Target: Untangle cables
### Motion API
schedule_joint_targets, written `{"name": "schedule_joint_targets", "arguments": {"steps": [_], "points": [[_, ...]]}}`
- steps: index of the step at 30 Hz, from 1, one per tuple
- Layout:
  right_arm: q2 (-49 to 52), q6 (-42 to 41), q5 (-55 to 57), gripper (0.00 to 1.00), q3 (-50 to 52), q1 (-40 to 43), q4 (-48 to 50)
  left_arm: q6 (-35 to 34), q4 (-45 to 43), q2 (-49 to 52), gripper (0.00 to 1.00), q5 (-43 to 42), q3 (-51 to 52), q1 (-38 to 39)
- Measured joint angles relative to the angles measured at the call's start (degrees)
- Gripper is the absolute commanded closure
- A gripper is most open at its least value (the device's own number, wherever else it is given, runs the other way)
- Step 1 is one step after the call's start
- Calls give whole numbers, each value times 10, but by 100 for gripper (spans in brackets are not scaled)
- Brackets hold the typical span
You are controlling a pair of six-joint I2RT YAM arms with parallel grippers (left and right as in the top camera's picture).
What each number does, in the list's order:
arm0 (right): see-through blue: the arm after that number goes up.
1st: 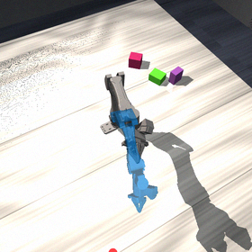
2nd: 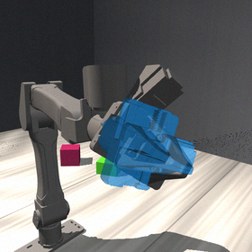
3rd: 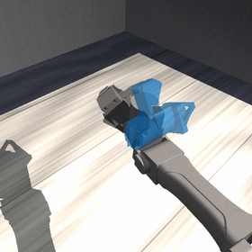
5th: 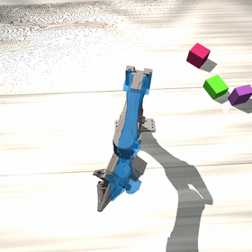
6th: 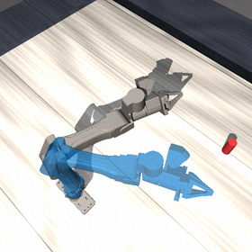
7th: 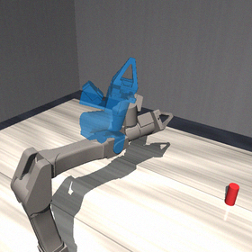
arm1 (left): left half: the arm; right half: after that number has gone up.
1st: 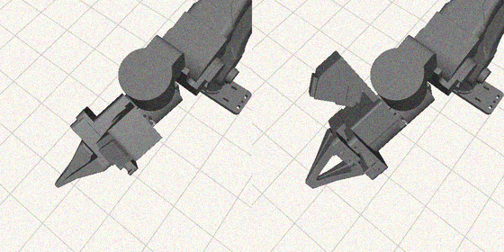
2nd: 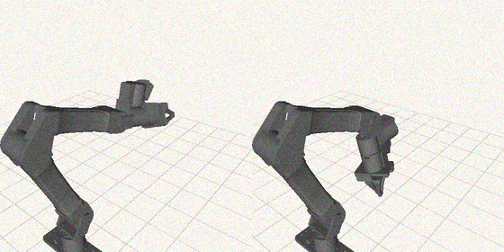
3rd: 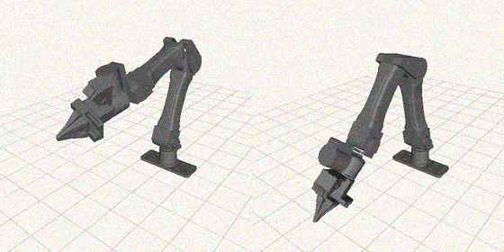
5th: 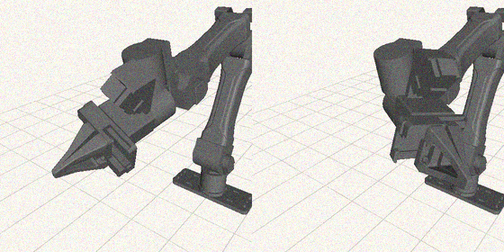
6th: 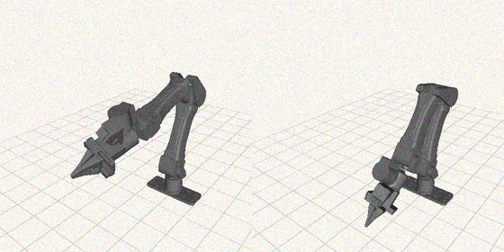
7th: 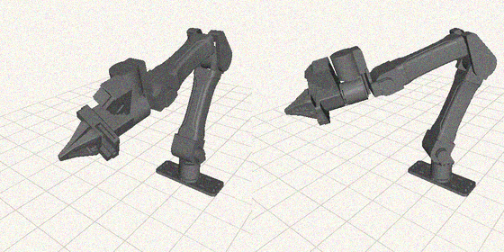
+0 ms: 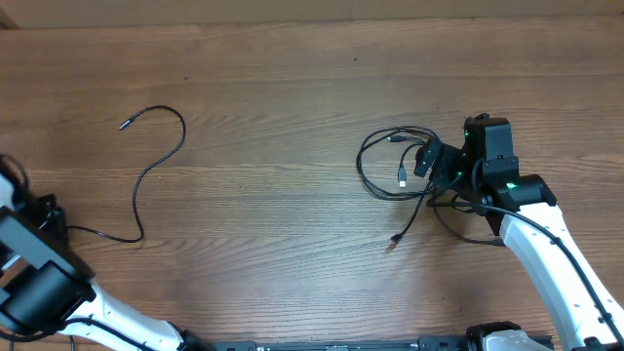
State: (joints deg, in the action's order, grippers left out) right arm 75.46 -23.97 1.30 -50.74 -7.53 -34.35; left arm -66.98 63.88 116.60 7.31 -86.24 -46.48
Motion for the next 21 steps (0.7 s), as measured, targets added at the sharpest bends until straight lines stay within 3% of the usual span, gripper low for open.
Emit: {"name": "schedule_joint_targets", "arguments": {"steps": [7, 12, 21], "points": [[0, 0, 0, 0, 0, 0, 0, 187, -166, 0, 96, -283, 0, 7], [0, 0, 0, 0, 0, 0, 0, 259, -263, 0, 96, -444, -2, 51], [0, 0, 0, 0, 0, 0, 0, 348, -308, -75, 96, -546, -34, 122]]}}
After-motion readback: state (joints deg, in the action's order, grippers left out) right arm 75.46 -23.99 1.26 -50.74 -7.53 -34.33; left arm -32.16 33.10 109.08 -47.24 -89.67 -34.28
